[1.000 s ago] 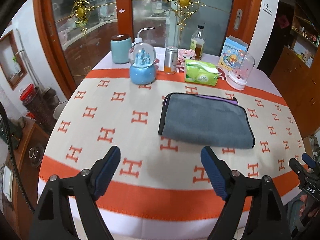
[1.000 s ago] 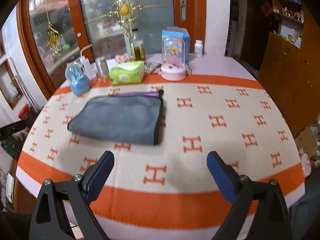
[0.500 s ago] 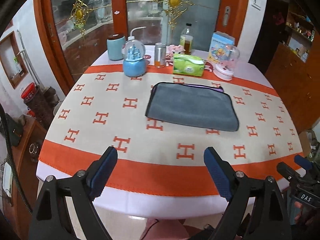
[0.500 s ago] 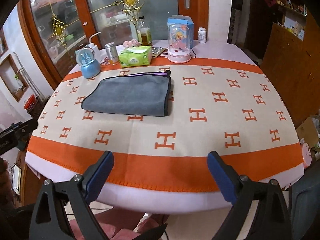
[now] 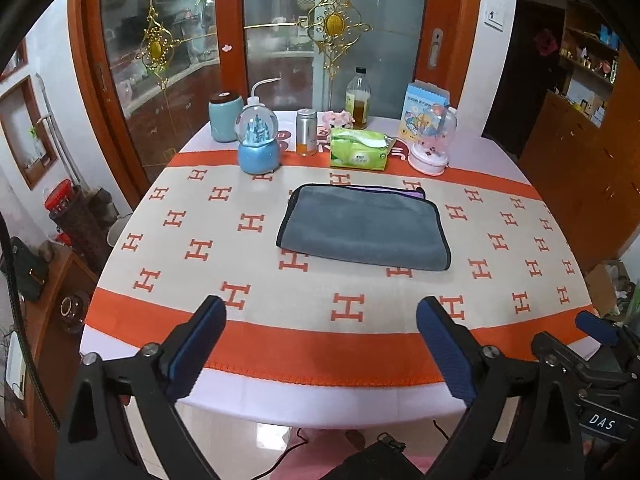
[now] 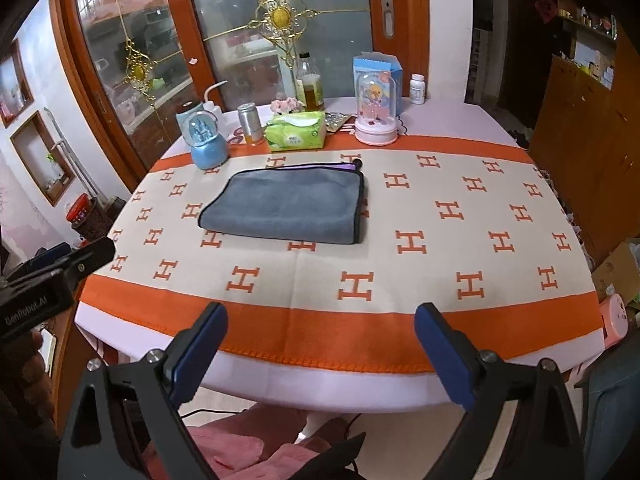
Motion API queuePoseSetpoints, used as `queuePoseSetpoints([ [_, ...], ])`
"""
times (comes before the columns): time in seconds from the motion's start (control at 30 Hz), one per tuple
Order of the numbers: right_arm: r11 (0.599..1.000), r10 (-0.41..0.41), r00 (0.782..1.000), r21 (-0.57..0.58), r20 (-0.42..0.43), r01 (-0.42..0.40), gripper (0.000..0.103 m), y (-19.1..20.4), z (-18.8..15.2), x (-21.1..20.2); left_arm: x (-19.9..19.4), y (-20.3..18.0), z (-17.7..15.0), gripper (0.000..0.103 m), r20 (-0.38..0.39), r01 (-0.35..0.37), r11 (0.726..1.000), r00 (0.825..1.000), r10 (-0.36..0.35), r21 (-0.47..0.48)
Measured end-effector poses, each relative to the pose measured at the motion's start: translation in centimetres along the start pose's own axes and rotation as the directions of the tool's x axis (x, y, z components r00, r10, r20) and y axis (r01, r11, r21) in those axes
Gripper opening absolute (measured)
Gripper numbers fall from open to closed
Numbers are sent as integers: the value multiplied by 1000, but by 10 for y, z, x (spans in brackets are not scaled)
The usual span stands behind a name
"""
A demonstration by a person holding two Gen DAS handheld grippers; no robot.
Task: Fold towel
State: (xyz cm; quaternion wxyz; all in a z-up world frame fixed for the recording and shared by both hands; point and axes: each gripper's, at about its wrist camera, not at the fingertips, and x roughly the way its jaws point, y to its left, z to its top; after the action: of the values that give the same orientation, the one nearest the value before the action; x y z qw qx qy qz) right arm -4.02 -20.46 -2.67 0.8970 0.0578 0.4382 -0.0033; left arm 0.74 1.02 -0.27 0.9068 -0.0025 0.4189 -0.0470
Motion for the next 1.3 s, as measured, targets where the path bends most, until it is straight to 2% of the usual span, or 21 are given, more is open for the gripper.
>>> queuePoseSetpoints([
  [0.33,1000,-17,999,-14,33,17,99,17,-3,-7,-7,-9,-9,100,15,-50,998,999,50,32],
  [0.47,1000,-19,999,-19,42,20,103,23,-6,-10,-8,-8,-11,100,20,-50,998,999,49,34],
  [0.8,1000,-25,998,0,57,25,103,27,-6,-11,-12,-6,-14,102,49,-104,993,994,102,49],
  [1.3,1000,-24,997,-4,76,25,103,31,-5,-12,-9,3,-12,102,57,-114,992,992,112,48],
])
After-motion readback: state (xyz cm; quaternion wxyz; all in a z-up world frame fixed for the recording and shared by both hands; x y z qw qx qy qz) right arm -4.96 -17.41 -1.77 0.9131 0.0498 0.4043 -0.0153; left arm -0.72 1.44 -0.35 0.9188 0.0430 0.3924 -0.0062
